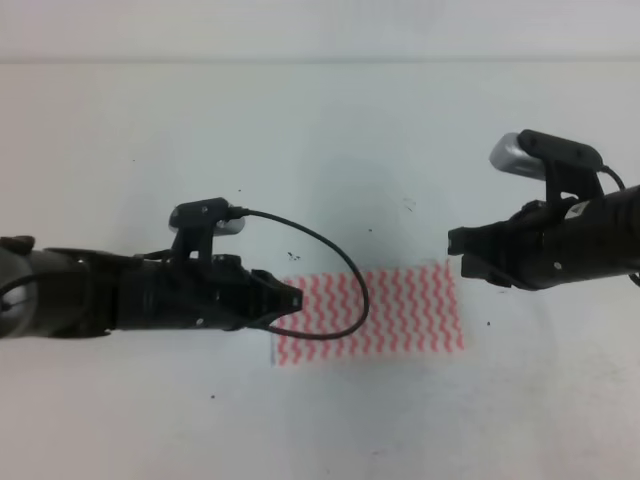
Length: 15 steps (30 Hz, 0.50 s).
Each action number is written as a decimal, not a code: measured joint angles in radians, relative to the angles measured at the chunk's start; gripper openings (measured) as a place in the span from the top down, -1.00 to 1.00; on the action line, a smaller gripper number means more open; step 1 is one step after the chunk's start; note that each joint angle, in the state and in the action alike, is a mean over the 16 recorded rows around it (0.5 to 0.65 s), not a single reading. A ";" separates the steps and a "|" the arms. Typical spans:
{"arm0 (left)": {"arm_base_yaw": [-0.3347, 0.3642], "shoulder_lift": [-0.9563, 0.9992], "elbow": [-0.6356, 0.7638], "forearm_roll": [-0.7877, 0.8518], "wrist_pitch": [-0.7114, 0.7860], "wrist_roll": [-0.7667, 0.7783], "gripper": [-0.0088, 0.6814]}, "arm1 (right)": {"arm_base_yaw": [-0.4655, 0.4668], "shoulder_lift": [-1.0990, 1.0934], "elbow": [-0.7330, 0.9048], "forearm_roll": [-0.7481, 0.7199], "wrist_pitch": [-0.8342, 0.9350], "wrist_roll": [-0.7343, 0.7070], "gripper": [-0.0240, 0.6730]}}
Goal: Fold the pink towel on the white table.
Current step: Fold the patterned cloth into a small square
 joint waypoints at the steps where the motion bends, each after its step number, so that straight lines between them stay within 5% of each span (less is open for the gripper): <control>1: 0.000 0.010 -0.006 -0.001 0.002 0.000 0.98 | 0.000 0.006 -0.003 0.003 -0.003 0.000 0.98; 5: 0.000 0.044 -0.030 0.007 0.004 -0.007 0.98 | 0.000 0.030 -0.017 0.011 -0.003 0.000 0.94; 15: 0.000 0.089 -0.050 0.041 -0.034 -0.025 0.98 | 0.000 0.104 -0.044 0.029 -0.007 0.010 0.48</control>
